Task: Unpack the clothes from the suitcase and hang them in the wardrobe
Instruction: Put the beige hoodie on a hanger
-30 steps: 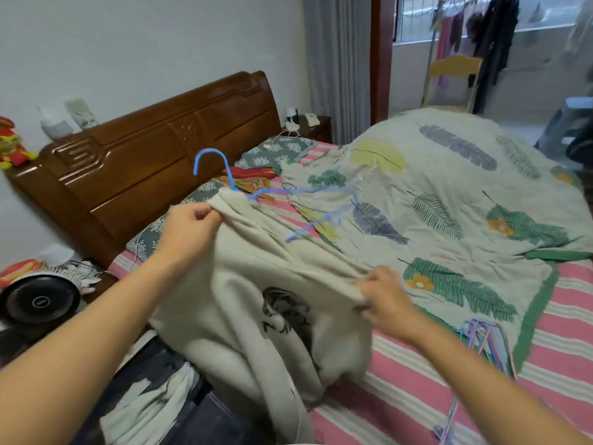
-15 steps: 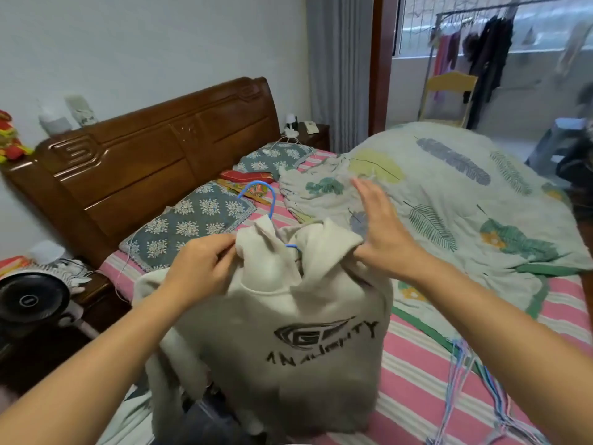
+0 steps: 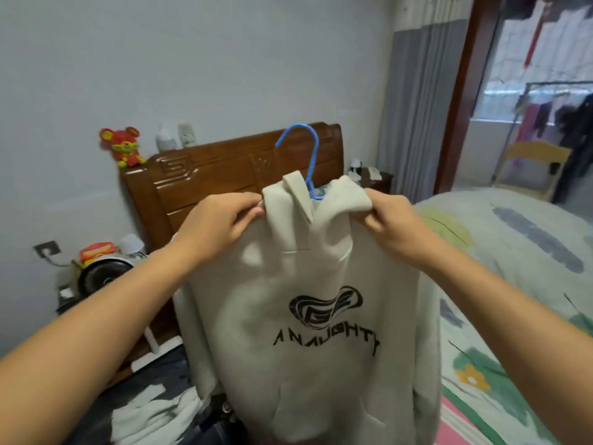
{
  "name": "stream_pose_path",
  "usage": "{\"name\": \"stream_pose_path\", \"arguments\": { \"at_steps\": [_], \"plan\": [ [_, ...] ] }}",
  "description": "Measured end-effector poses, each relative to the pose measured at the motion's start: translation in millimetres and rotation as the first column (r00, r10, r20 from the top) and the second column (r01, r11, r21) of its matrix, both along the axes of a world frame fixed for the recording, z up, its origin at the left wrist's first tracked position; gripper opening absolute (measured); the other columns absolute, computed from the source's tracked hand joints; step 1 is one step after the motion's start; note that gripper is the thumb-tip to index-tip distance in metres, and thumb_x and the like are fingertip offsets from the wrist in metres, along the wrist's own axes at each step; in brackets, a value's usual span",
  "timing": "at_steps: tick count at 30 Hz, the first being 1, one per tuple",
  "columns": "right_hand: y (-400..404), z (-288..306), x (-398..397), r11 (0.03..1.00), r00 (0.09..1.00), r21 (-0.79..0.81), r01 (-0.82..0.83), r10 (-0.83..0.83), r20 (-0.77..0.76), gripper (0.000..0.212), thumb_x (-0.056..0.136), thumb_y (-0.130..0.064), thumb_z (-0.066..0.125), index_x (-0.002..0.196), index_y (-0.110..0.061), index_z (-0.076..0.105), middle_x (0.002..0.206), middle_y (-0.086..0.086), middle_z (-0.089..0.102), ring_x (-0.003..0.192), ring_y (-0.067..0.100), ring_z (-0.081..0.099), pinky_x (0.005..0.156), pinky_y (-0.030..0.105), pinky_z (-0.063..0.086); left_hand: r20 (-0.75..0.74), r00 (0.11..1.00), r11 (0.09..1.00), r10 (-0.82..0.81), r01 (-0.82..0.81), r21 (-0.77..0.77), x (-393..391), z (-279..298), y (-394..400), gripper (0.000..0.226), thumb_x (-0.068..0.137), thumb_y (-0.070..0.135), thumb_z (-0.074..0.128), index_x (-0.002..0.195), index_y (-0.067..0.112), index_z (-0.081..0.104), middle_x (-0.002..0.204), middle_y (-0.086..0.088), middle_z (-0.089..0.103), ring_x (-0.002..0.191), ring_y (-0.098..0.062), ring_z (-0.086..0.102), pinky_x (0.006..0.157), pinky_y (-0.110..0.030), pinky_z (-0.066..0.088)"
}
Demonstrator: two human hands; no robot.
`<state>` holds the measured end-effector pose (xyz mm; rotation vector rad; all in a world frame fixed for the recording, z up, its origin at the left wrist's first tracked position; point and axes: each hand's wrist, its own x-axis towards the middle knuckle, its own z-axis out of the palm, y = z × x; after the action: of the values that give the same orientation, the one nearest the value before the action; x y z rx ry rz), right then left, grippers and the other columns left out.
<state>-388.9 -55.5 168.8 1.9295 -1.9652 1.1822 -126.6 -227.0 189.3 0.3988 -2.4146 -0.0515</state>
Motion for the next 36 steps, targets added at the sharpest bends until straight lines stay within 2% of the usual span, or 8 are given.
{"name": "stream_pose_path", "arguments": {
  "at_steps": [4, 7, 11, 21, 24, 28, 31, 36],
  "plan": [
    [-20.3, 28.1, 8.6, 0.998, 1.0, -0.06, -0.02, 0.021, 0.013, 0.016, 0.089, -0.016, 0.06, 0.098, -0.015, 0.073, 0.087, -0.005, 0.073, 0.085, 0.013, 0.066, 0.076, 0.031, 0.046, -0.071, 0.972, 0.958, 0.224, -0.206, 0.198, 69.7, 6.0, -32.3, 0.006, 0.097, 0.029, 0.061, 0.098, 0.029, 0.067, 0.096, 0.007, 0.072, 0.088, -0.011, 0.065, 0.085, -0.038, 0.052],
    [-47.7, 36.0, 36.0, 0.993, 0.994, -0.029, -0.111, 0.111, 0.016, 0.018, 0.091, -0.008, 0.064, 0.09, -0.023, 0.073, 0.082, -0.016, 0.071, 0.077, -0.001, 0.061, 0.068, 0.025, 0.045, -0.016, 0.984, 0.803, 0.177, -0.135, 0.581, 100.1, 13.3, -37.5, 0.042, 0.086, 0.038, 0.065, 0.127, 0.041, 0.053, 0.107, 0.005, 0.071, 0.096, -0.017, 0.066, 0.095, -0.041, 0.051],
    [-85.0, 27.7, 70.3, 0.982, 0.982, 0.008, -0.186, 0.186, 0.02, 0.02, 0.092, -0.008, 0.066, 0.095, -0.025, 0.076, 0.088, -0.021, 0.073, 0.085, -0.009, 0.063, 0.071, 0.02, 0.046, 0.246, 0.952, 0.89, 0.184, -0.267, 0.369, 131.8, 2.5, -45.0, 0.038, 0.09, 0.028, 0.058, 0.125, 0.044, 0.058, 0.122, 0.02, 0.066, 0.113, -0.007, 0.062, 0.096, -0.033, 0.05],
    [-155.4, -67.5, 129.7, 0.993, 0.985, 0.077, 0.089, -0.077, -0.153, 0.061, 0.075, 0.016, 0.058, 0.104, -0.034, 0.078, 0.111, 0.002, 0.071, 0.107, 0.03, 0.064, 0.087, 0.037, 0.05, 0.008, 0.78, 0.779, 0.626, -0.626, 0.021, 240.1, -49.5, -62.2, 0.021, 0.093, 0.023, 0.057, 0.112, 0.032, 0.064, 0.11, 0.0, 0.066, 0.096, -0.039, 0.064, 0.069, -0.046, 0.054],
    [-185.1, -53.5, 176.5, 0.991, 0.988, 0.105, -0.078, 0.063, 0.137, 0.053, 0.086, 0.011, 0.055, 0.119, -0.028, 0.07, 0.125, -0.001, 0.068, 0.12, 0.018, 0.061, 0.104, 0.042, 0.047, 0.006, 0.757, 0.756, 0.653, -0.652, -0.056, 287.5, -65.7, -72.4, 0.03, 0.092, 0.026, 0.051, 0.119, 0.031, 0.063, 0.11, 0.001, 0.066, 0.088, -0.04, 0.067, 0.062, -0.046, 0.056],
    [-220.7, -27.8, 275.5, 0.776, 0.707, 0.168, -0.607, 0.433, 0.559, 0.048, 0.097, -0.037, 0.059, 0.142, -0.031, 0.047, 0.126, -0.005, 0.068, 0.122, 0.006, 0.06, 0.105, 0.031, 0.046, -0.007, 0.733, 0.712, 0.68, -0.662, -0.236, 345.2, -86.0, -65.6, 0.037, 0.09, 0.022, 0.047, 0.122, 0.022, 0.065, 0.089, -0.005, 0.059, 0.068, -0.034, 0.064, 0.045, -0.04, 0.05],
    [-241.3, -13.1, 330.3, 0.579, 0.472, 0.112, -0.807, 0.52, 0.712, 0.029, 0.103, -0.025, 0.045, 0.124, -0.009, 0.055, 0.107, 0.012, 0.072, 0.105, 0.021, 0.067, 0.097, 0.036, 0.052, 0.026, 0.706, 0.683, 0.708, -0.675, -0.278, 386.1, -95.2, -53.4, 0.035, 0.093, 0.017, 0.05, 0.122, 0.019, 0.069, 0.088, -0.004, 0.059, 0.072, -0.027, 0.065, 0.048, -0.038, 0.05],
    [-252.4, 1.4, 398.2, 0.383, 0.452, 0.243, -0.891, 0.693, 0.561, 0.023, 0.105, -0.012, 0.045, 0.095, 0.002, 0.059, 0.095, 0.013, 0.074, 0.085, 0.018, 0.07, 0.081, 0.043, 0.059, 0.266, 0.597, 0.589, 0.757, -0.799, 0.12, 427.9, -95.0, -24.9, 0.051, 0.082, 0.037, 0.049, 0.131, 0.027, 0.06, 0.127, 0.0, 0.045, 0.118, -0.024, 0.048, 0.098, -0.044, 0.048]
  ]
}}
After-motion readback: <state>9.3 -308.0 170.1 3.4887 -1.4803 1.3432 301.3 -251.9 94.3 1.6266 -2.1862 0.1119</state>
